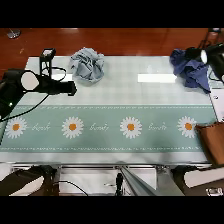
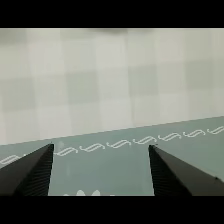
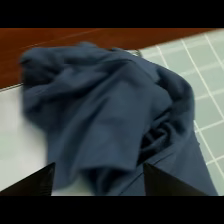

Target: Fold the shirts.

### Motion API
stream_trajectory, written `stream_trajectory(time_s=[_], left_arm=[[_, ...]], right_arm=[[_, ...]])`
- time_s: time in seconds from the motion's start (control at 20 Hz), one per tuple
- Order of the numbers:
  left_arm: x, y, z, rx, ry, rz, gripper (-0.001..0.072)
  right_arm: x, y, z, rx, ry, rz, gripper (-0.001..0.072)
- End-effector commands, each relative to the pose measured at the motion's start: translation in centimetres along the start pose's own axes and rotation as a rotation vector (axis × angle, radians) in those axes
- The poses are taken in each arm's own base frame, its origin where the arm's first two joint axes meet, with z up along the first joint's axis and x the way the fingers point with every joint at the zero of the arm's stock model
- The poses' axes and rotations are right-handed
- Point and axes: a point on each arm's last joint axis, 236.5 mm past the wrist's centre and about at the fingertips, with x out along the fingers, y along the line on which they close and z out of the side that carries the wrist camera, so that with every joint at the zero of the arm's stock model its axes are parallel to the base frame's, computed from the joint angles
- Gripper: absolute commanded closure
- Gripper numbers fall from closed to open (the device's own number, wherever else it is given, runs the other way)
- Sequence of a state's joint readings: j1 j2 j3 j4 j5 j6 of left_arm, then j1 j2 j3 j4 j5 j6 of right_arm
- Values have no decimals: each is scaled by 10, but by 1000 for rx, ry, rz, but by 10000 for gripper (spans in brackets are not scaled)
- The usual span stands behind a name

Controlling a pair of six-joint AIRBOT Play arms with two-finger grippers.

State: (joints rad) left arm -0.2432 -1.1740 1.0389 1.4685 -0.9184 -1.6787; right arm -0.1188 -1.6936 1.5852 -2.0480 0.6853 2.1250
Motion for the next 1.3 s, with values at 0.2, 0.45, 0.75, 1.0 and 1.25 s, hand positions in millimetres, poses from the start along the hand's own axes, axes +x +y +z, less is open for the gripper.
stream_trajectory(time_s=[0.2,0.45,0.75,1.0,1.25], left_arm=[[3,0,-3,-24,13,0,7],[3,-2,-4,-45,17,-8,7],[-7,30,-26,-38,120,63,7],[-52,49,-51,-171,117,32,7],[-102,11,-44,-171,-149,-105,7]], right_arm=[[119,-38,-57,336,253,70,82],[117,-35,-111,277,458,55,347],[9,27,34,166,173,396,692],[-189,51,138,53,-127,589,692],[-351,82,158,-118,-349,694,693]])
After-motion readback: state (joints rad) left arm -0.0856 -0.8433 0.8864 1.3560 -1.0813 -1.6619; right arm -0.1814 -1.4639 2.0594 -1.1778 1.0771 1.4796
